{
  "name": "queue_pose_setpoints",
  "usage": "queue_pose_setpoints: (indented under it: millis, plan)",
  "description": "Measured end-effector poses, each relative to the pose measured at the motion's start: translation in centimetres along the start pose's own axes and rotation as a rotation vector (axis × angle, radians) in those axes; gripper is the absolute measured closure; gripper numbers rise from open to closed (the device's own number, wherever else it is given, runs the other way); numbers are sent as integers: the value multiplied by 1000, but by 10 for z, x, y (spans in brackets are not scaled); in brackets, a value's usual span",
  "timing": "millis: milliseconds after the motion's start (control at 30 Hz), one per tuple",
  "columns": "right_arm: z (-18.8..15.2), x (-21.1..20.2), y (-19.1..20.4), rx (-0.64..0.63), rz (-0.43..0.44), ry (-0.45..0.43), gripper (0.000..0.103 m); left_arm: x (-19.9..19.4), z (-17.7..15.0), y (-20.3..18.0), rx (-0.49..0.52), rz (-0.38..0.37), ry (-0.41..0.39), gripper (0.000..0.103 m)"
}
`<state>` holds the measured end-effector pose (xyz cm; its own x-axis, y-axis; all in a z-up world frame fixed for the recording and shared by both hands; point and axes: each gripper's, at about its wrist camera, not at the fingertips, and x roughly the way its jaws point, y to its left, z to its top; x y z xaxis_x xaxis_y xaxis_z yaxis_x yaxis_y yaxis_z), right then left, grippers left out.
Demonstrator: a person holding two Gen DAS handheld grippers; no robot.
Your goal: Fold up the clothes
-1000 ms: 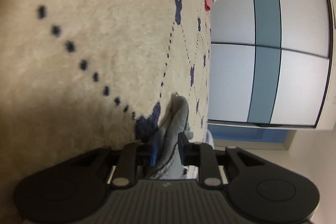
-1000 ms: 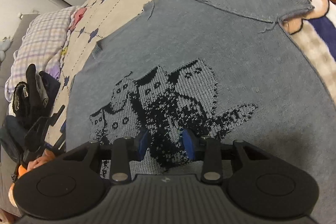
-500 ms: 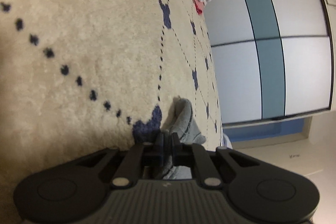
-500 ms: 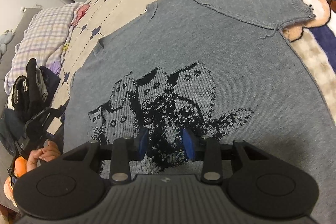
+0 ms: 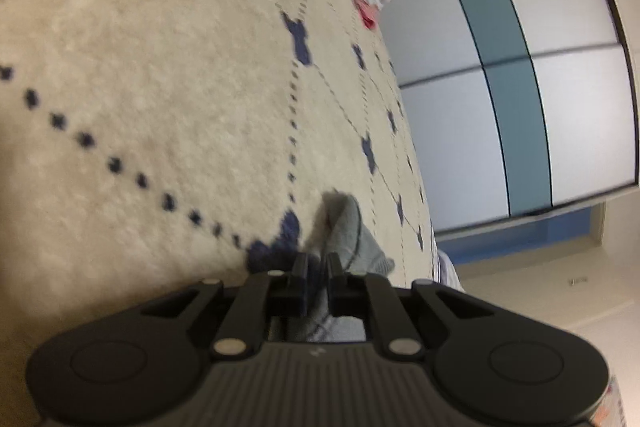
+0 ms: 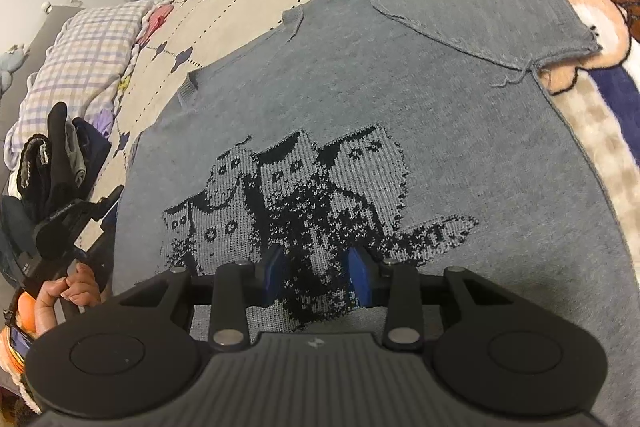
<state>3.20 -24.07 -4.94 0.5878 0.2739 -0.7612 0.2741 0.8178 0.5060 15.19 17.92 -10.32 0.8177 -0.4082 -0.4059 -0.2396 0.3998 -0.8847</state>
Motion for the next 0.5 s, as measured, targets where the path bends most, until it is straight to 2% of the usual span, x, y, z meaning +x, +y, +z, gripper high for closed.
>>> queue_pose_setpoints:
  millis: [133,267,300,500]
  plan:
    - [6,2,9,-36,2,-17,64,2,-7,-17,122,0,12,92]
    - [19,1,34,-132,64,-34,64,4,-21,-34,252,-19,43,88]
    - [22,1,41,-152,87,-36,64,6,-24,-36,270,-25,52,85]
    - [48,18,97,-283,187,-37,64,10,-34,-35,304,-32,98,82]
